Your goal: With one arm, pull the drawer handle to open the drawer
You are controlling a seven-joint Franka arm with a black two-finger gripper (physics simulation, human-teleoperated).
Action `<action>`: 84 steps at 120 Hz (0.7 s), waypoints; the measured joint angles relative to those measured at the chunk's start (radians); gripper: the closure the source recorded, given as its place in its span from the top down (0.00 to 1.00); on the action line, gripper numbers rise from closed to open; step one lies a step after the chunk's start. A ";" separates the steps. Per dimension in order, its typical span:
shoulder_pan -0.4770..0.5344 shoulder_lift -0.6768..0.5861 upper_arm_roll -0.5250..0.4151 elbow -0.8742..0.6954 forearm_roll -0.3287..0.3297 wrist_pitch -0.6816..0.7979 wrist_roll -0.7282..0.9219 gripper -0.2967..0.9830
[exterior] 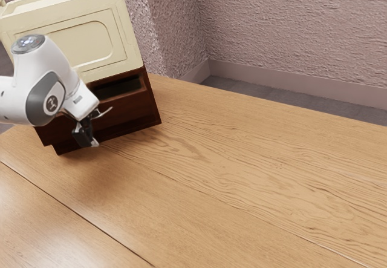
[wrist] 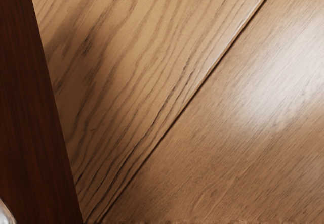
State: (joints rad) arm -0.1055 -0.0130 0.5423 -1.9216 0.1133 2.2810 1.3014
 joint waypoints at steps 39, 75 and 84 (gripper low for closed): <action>-0.027 -0.074 -0.008 -0.065 0.073 0.000 -0.010 0.72; -0.061 -0.154 -0.009 -0.146 0.115 0.001 -0.022 0.76; -0.065 -0.165 -0.009 -0.156 0.117 0.001 -0.024 0.77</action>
State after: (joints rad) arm -0.1707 -0.1781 0.5329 -2.0778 0.2307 2.2825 1.2771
